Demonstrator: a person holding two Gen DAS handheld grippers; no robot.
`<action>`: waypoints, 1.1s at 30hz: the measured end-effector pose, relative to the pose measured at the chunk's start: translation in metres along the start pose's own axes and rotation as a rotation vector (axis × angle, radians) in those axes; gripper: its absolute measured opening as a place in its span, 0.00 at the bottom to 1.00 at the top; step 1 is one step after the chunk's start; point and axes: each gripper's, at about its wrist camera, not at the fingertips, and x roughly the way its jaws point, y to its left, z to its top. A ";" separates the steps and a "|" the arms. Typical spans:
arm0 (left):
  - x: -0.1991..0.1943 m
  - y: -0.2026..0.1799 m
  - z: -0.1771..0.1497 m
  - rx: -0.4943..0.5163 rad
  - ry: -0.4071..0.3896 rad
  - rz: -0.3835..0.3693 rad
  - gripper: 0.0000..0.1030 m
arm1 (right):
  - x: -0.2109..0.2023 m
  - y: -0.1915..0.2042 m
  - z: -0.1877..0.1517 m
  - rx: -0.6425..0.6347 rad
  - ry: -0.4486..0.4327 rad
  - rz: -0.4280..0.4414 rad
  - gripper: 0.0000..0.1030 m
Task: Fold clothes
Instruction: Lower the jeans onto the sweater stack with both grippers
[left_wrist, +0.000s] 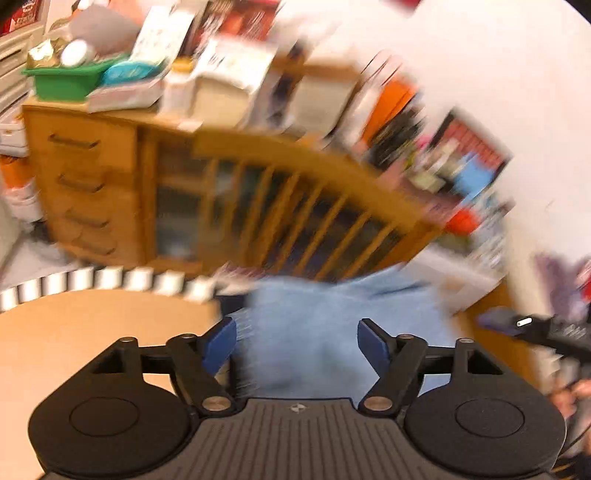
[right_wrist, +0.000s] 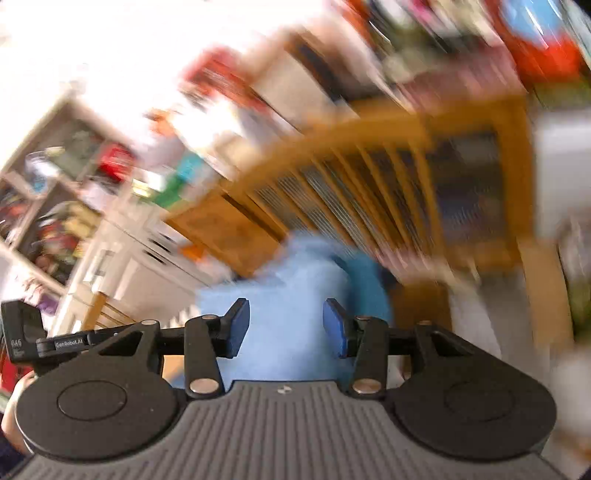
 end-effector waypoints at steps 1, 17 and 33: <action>0.007 -0.008 -0.007 0.000 -0.007 -0.017 0.73 | 0.008 0.006 -0.007 -0.030 -0.015 0.031 0.48; 0.082 -0.041 -0.106 0.254 0.031 0.254 0.68 | 0.046 0.007 -0.106 -0.503 0.032 -0.228 0.34; 0.096 -0.078 -0.075 0.264 0.048 0.349 0.82 | 0.065 0.034 -0.062 -0.431 -0.040 -0.300 0.62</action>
